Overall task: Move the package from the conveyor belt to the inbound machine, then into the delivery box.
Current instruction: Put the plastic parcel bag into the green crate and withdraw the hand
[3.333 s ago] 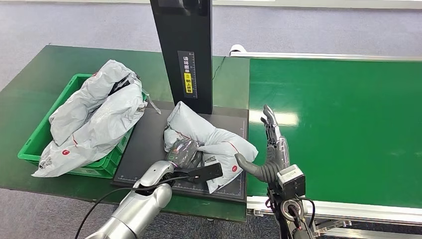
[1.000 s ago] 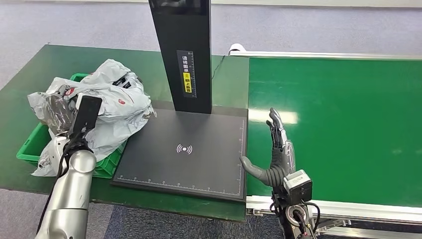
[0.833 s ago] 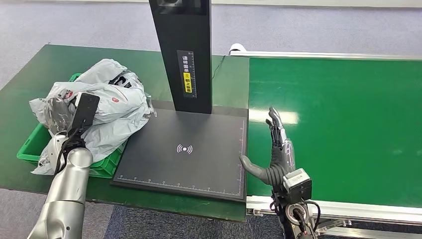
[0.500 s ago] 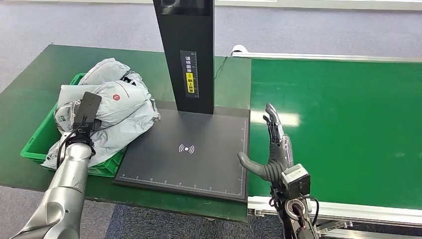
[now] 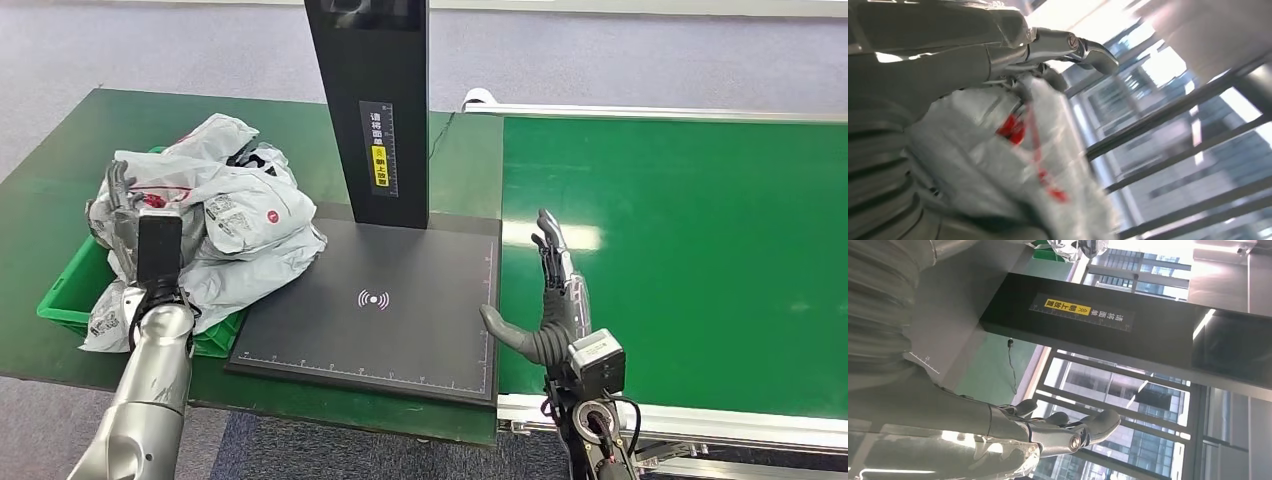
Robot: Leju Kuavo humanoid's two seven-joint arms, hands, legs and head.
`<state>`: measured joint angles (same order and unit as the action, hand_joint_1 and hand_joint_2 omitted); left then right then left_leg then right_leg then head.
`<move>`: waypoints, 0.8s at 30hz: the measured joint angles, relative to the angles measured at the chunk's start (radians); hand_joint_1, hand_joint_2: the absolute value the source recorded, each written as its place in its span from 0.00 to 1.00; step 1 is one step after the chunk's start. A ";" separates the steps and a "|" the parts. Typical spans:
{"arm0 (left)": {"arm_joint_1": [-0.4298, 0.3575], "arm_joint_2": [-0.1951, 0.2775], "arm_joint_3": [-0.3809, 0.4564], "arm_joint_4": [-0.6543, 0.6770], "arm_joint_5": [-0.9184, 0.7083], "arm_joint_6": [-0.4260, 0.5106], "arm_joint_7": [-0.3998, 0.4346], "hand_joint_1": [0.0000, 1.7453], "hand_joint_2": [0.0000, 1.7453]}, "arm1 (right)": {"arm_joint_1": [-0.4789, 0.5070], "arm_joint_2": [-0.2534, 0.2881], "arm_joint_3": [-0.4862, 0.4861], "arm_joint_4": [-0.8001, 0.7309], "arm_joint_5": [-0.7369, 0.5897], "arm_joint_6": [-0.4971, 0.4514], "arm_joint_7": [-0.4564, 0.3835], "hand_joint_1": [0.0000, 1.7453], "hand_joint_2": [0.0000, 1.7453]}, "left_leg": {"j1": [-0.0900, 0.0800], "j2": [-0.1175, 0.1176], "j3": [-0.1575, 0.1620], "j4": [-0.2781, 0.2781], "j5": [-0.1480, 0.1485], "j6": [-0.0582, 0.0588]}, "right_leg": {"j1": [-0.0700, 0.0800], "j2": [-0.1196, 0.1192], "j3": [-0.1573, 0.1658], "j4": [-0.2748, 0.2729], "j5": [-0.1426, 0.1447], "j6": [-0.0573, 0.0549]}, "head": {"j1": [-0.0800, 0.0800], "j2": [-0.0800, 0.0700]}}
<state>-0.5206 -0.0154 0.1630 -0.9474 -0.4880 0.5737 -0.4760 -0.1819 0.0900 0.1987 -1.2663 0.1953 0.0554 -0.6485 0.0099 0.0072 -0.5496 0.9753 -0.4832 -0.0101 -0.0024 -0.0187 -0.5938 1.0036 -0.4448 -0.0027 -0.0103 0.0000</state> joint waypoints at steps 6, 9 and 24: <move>0.073 -0.056 0.027 -0.197 -0.152 0.120 -0.183 0.00 1.00 | 0.000 0.000 0.005 0.003 -0.004 -0.006 -0.008 0.00 1.00 | 0.000 0.000 -0.001 0.000 0.000 0.000 | 0.000 0.000 -0.001 0.000 0.000 0.000 | 0.000 0.000; 0.104 -0.095 0.073 -0.292 -0.181 0.123 -0.218 0.00 1.00 | 0.000 0.000 0.012 0.006 -0.006 -0.008 -0.010 0.00 1.00 | 0.000 0.002 -0.001 0.000 -0.001 0.000 | 0.000 0.002 -0.001 0.000 0.000 0.000 | 0.000 0.000; 0.196 -0.090 -0.098 -0.462 0.171 -0.092 -0.183 0.00 1.00 | -0.009 -0.001 0.019 0.018 -0.013 -0.018 -0.015 0.00 1.00 | 0.000 0.002 -0.001 0.000 0.000 0.000 | 0.000 0.002 -0.001 0.000 0.000 0.000 | 0.000 0.000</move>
<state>-0.3242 -0.1053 0.0654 -1.4091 -0.3172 0.4812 -0.6594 -0.1909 0.0892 0.2179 -1.2484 0.1824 0.0375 -0.6635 0.0099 0.0091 -0.5505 0.9752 -0.4837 -0.0098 -0.0024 -0.0169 -0.5948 1.0034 -0.4448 -0.0026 -0.0105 0.0000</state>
